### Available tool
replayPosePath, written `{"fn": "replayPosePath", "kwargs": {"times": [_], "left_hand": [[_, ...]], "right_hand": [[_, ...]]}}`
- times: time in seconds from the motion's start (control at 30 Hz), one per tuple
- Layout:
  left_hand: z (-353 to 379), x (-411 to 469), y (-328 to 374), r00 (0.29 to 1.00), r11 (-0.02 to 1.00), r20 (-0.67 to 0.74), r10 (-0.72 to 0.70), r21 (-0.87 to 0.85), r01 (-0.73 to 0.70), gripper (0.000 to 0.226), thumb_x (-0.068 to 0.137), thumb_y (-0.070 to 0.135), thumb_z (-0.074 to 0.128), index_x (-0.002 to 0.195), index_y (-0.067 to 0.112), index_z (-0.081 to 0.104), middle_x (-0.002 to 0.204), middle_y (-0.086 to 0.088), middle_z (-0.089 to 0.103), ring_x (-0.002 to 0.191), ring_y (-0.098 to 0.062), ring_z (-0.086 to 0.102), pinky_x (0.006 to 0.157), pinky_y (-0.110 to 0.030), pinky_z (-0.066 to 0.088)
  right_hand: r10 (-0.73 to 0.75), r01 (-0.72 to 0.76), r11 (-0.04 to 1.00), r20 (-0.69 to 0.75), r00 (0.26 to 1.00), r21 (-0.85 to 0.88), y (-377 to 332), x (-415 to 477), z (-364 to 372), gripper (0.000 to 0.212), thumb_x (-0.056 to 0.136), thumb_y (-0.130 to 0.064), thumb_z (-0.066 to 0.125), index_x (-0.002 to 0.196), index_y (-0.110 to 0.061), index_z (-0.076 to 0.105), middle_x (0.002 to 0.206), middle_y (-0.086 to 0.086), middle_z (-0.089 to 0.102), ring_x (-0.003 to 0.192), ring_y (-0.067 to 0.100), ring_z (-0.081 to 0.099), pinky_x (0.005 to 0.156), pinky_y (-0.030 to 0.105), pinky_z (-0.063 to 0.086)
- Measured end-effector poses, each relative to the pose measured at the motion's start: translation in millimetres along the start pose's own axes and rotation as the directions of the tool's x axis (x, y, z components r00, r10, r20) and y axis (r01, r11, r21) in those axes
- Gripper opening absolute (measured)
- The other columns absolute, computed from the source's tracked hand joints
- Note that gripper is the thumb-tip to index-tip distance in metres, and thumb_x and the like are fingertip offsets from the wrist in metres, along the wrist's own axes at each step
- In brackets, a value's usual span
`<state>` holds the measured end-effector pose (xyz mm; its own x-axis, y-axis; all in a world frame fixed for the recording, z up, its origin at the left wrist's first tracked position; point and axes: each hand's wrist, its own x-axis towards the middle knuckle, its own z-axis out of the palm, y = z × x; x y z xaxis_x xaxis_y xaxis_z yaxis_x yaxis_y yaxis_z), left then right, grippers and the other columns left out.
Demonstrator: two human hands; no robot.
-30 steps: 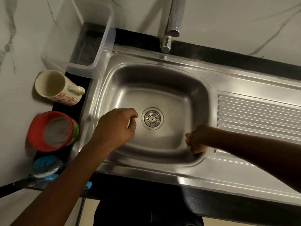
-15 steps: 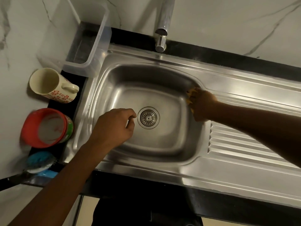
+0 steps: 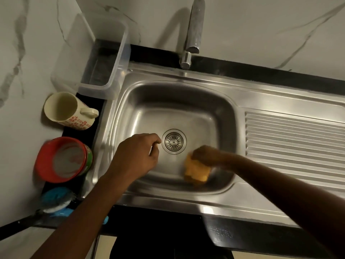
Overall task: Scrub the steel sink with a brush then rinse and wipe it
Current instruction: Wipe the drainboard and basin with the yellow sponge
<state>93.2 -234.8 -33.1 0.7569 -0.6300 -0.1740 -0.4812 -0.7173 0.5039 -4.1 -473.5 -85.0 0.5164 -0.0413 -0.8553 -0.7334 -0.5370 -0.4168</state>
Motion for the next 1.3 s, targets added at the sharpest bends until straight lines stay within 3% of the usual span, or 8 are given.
{"fn": "replayPosePath", "kwargs": {"times": [0.1, 0.23, 0.37, 0.53, 0.7, 0.93, 1.13, 1.3], "left_hand": [[-5.0, 1.2, -10.7, 1.000, 1.000, 0.013, -0.008, 0.001, 0.008, 0.021, 0.099, 0.028, 0.062, 0.117, 0.029, 0.073, 0.105, 0.010, 0.077, 0.096, -0.013, 0.072, 0.084, -0.035, 0.060], [-10.4, 2.4, -20.6, 0.999, 1.000, 0.040, -0.005, 0.009, 0.005, 0.023, 0.099, 0.027, 0.062, 0.118, 0.028, 0.074, 0.108, 0.011, 0.077, 0.098, -0.013, 0.071, 0.086, -0.034, 0.059], [-14.0, 3.8, -28.4, 0.998, 1.000, 0.058, -0.003, 0.011, 0.003, 0.024, 0.099, 0.026, 0.061, 0.119, 0.030, 0.073, 0.110, 0.011, 0.076, 0.100, -0.014, 0.070, 0.086, -0.034, 0.058], [-13.2, 2.0, -41.2, 0.997, 1.000, 0.079, 0.012, -0.006, -0.011, 0.022, 0.099, 0.026, 0.062, 0.117, 0.029, 0.073, 0.109, 0.012, 0.076, 0.100, -0.013, 0.070, 0.086, -0.032, 0.057], [-11.5, -2.4, -53.7, 0.995, 0.999, 0.097, 0.011, -0.032, -0.008, 0.022, 0.100, 0.027, 0.062, 0.120, 0.029, 0.073, 0.112, 0.011, 0.076, 0.101, -0.012, 0.070, 0.090, -0.030, 0.056], [-14.6, -9.6, -55.8, 0.996, 0.998, 0.080, 0.043, -0.042, -0.040, 0.023, 0.098, 0.025, 0.063, 0.117, 0.027, 0.075, 0.111, 0.008, 0.078, 0.101, -0.015, 0.072, 0.089, -0.035, 0.058], [-15.0, -23.1, -53.6, 0.993, 0.997, 0.093, 0.070, -0.031, -0.068, 0.024, 0.096, 0.022, 0.067, 0.118, 0.027, 0.075, 0.109, 0.008, 0.077, 0.100, -0.014, 0.071, 0.089, -0.031, 0.056], [-14.2, -26.9, -57.1, 0.994, 0.998, 0.106, 0.028, -0.058, -0.022, 0.023, 0.098, 0.021, 0.066, 0.119, 0.025, 0.074, 0.110, 0.007, 0.077, 0.101, -0.014, 0.071, 0.091, -0.036, 0.059]], "right_hand": [[0.206, 0.071, 0.359, -0.153, 0.966, 0.931, -12.7, 20.6, -2.3, 0.019, 0.101, -0.012, 0.054, 0.097, -0.003, 0.070, 0.109, 0.030, 0.071, 0.088, 0.037, 0.071, 0.079, 0.049, 0.060], [0.470, 0.478, -0.328, -0.298, 0.831, 0.815, -20.8, 46.6, -26.6, 0.017, 0.095, 0.002, 0.049, 0.107, -0.002, 0.061, 0.114, 0.032, 0.066, 0.096, 0.040, 0.068, 0.091, 0.059, 0.056], [0.401, 0.616, -0.226, -0.504, 0.765, 0.755, -32.8, 47.6, -56.5, 0.017, 0.086, 0.002, 0.055, 0.080, -0.013, 0.061, 0.079, 0.003, 0.061, 0.066, 0.016, 0.059, 0.065, 0.023, 0.056], [0.362, 0.575, -0.221, -0.482, 0.798, 0.788, -54.4, 96.9, -74.5, 0.047, 0.067, 0.001, 0.074, 0.063, -0.014, 0.030, 0.061, -0.003, 0.041, 0.052, 0.010, 0.041, 0.051, 0.024, 0.036], [0.520, 0.586, -0.203, -0.421, 0.743, 0.784, -127.3, 83.2, -65.0, 0.041, 0.093, 0.010, 0.040, 0.065, -0.019, 0.032, 0.051, -0.001, 0.044, 0.047, 0.014, 0.043, 0.037, 0.019, 0.036], [0.562, 0.460, -0.013, -0.374, 0.737, 0.888, -171.7, 139.1, -38.7, 0.026, 0.091, -0.009, 0.045, 0.070, -0.023, 0.047, 0.070, 0.005, 0.053, 0.062, 0.022, 0.050, 0.054, 0.026, 0.043], [0.199, 0.335, 0.016, -0.331, 0.922, 0.942, -215.0, 148.9, 11.6, 0.023, 0.075, 0.001, 0.046, 0.067, -0.020, 0.051, 0.069, 0.007, 0.057, 0.056, 0.021, 0.049, 0.052, 0.028, 0.040], [0.016, 0.348, 0.412, -0.388, 0.921, 0.842, -211.3, 153.3, 19.0, 0.022, 0.097, -0.002, 0.056, 0.083, -0.018, 0.062, 0.103, 0.014, 0.074, 0.089, 0.024, 0.073, 0.069, 0.032, 0.052]]}}
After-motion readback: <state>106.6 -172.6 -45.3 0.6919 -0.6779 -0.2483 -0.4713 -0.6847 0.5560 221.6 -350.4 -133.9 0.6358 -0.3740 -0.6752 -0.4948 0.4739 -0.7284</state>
